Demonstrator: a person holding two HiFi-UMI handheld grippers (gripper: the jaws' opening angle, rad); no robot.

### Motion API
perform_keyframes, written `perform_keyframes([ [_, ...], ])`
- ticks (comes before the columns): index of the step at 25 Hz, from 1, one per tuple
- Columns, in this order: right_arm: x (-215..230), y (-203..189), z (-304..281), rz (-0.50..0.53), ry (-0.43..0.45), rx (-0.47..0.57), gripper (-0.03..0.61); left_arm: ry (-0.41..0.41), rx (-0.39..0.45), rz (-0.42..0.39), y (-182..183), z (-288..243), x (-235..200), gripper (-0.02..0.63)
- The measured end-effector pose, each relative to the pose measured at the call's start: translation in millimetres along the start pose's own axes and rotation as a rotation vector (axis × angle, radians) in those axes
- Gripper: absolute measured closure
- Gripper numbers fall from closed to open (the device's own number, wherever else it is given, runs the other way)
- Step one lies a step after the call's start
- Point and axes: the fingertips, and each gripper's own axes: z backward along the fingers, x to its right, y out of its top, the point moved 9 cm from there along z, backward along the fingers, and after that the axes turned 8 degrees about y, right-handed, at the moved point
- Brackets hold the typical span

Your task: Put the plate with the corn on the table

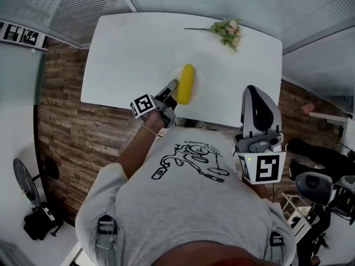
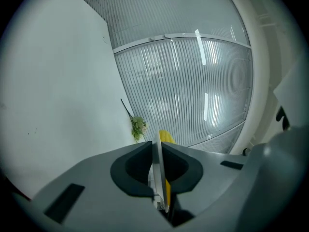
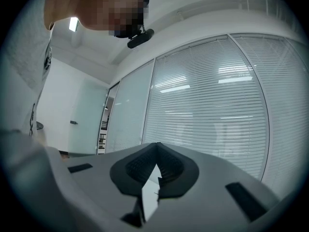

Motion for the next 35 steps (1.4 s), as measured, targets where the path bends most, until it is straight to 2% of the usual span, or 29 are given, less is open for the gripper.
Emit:
perform_keyframes([
  [13, -2.2, -0.3, -2.1, 0.001, 0.002, -0.003, 0.572, -0.026, 0.000, 0.018, -8.4, -10.8, -38.0, 0.578],
  [27, -0.8, -2.5, -3.6, -0.012, -0.004, 0.004, 0.572, -0.002, -0.014, 0.021, -11.6, -26.5, -66.7, 0.578],
  [35, 0.2, -2.9, -1.5, -0.015, -0.008, 0.006, 0.572, 0.028, -0.035, -0.017, -12.9, -38.7, -72.5, 0.578],
])
